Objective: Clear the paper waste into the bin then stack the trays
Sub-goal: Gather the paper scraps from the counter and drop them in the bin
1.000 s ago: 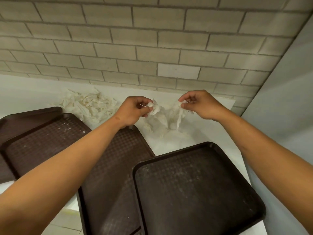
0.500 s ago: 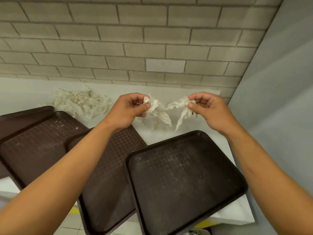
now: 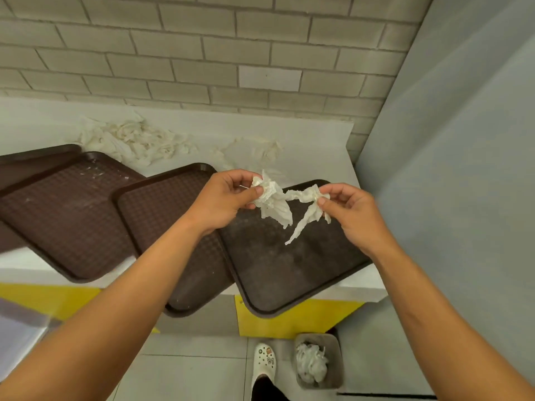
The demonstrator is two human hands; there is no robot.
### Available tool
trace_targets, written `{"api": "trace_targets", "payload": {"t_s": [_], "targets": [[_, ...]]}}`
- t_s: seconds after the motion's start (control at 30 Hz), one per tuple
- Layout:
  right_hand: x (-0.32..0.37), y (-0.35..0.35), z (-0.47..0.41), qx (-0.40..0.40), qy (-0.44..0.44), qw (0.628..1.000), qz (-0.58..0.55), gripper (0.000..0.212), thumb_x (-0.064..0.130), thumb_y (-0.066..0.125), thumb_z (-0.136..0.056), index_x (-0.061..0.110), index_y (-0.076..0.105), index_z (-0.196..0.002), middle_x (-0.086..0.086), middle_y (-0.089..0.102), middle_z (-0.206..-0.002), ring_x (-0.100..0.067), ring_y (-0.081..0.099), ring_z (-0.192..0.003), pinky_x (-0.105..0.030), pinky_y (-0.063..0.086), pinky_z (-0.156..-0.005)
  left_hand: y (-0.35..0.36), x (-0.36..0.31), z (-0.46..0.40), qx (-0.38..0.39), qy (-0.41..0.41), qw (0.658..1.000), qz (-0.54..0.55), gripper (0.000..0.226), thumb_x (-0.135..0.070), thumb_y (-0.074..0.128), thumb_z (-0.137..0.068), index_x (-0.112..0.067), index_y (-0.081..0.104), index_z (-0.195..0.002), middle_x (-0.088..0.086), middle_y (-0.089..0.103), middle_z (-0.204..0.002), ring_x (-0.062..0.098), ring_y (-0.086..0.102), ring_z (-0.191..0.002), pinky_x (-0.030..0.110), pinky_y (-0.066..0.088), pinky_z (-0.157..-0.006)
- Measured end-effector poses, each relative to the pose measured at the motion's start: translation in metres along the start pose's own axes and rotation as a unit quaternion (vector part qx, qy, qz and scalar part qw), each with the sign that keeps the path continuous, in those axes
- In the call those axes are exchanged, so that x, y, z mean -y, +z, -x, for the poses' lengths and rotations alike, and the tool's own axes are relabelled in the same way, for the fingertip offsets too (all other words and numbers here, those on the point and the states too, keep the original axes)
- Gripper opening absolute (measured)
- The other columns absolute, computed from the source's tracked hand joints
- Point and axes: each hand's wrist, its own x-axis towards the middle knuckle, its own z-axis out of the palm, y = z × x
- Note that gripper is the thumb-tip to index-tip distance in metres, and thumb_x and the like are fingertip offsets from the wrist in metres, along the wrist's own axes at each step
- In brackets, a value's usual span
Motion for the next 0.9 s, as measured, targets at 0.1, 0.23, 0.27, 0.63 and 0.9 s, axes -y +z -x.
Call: {"api": "trace_targets", "payload": {"t_s": [0.1,0.23,0.27,0.63,0.9], "targets": [[0.005,-0.003,0.040,-0.009,-0.002,1.000,0.012,0.018,0.006,0.072,-0.091,0.017,0.073,-0.106,0.012,0.073,-0.083,-0.004,0.066,-0.078,-0.017,0.052,-0.073,0.013,0.003,0.033,0.015,0.004,1.000,0.007,0.018,-0.005,0.072,-0.088,-0.023,0.075,-0.093,0.006,0.064,-0.091,0.013,0.063,-0.082,0.028,0.058,-0.072],[0.008,-0.012,0.092,-0.035,0.003,0.999,0.007,0.018,0.006,0.073,-0.090,0.020,0.073,-0.102,0.013,0.072,-0.080,-0.006,0.063,-0.074,-0.018,0.052,-0.070,0.037,0.005,0.071,0.045,0.004,0.999,0.001,0.017,-0.005,0.071,-0.089,-0.017,0.073,-0.101,-0.001,0.071,-0.091,0.011,0.066,-0.085,0.028,0.060,-0.074],[0.009,-0.015,0.104,-0.041,0.001,0.999,0.009,0.018,0.006,0.073,-0.090,0.020,0.073,-0.101,0.014,0.071,-0.077,-0.005,0.062,-0.072,-0.018,0.051,-0.068,0.043,0.005,0.078,0.052,0.006,0.999,-0.004,0.018,-0.005,0.071,-0.089,-0.016,0.073,-0.103,-0.002,0.072,-0.091,0.011,0.067,-0.086,0.027,0.059,-0.074],[-0.012,-0.067,0.206,-0.131,0.032,0.991,0.023,0.020,0.004,0.072,-0.089,0.022,0.074,-0.098,0.005,0.071,-0.081,-0.009,0.059,-0.072,-0.018,0.051,-0.068,0.133,0.027,0.108,0.154,-0.020,0.988,-0.022,0.017,-0.005,0.068,-0.092,-0.009,0.072,-0.108,0.004,0.074,-0.097,0.012,0.068,-0.086,0.026,0.057,-0.073],[-0.095,-0.102,0.248,-0.157,0.140,0.976,0.050,0.015,0.008,0.073,-0.090,0.018,0.075,-0.101,-0.017,0.072,-0.089,-0.013,0.061,-0.075,-0.021,0.052,-0.071,0.214,0.107,0.125,0.192,-0.091,0.976,-0.050,0.016,0.002,0.068,-0.090,-0.011,0.072,-0.098,-0.006,0.069,-0.084,0.011,0.057,-0.073,0.019,0.052,-0.064]]}}
